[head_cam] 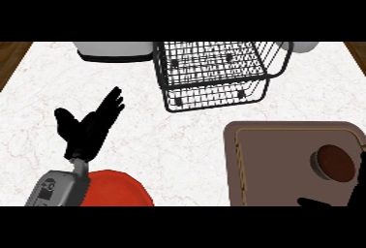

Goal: Pick the cupcake from the tray and place it in the tiered basket

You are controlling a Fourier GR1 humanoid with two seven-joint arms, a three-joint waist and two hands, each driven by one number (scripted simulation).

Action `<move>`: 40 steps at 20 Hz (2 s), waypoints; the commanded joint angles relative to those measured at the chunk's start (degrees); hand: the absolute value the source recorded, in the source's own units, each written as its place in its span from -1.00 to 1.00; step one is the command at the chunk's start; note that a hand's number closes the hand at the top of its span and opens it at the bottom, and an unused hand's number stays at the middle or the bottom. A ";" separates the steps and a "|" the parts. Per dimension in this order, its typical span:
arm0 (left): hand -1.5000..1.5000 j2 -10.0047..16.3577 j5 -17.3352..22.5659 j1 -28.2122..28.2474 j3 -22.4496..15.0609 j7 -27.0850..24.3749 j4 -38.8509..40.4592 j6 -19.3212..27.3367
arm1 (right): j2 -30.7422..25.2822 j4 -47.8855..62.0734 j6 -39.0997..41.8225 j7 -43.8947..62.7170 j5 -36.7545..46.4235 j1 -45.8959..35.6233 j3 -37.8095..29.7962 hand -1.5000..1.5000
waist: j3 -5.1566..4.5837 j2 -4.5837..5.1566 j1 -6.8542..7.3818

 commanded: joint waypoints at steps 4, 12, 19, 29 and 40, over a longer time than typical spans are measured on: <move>0.00 -3.10 -3.70 3.58 -1.56 1.16 -4.77 1.17 | 1.78 7.64 -3.63 -4.99 -2.26 -2.97 -3.83 -1.00 | 0.03 0.00 0.16; 0.00 -3.23 -2.39 1.53 2.38 -1.97 2.57 -3.27 | 0.75 15.59 -6.49 -12.50 -7.47 -4.19 -9.83 -1.00 | 0.02 0.07 -0.01; 0.00 -4.73 -4.23 0.79 2.37 1.70 -1.42 -1.09 | 0.88 19.54 -5.16 -12.20 -7.25 -10.21 -11.49 -1.00 | 0.02 0.06 0.16; 0.00 -1.53 -1.94 1.79 5.05 1.42 -1.32 -5.38 | -0.90 28.81 -6.94 -22.71 -9.66 -14.87 -10.48 1.00 | 0.04 0.15 0.68; 0.00 -3.71 -3.24 1.98 3.99 -1.19 1.19 -5.54 | -1.48 22.67 2.31 -22.21 -6.39 -15.61 -3.12 1.00 | -0.09 0.34 1.06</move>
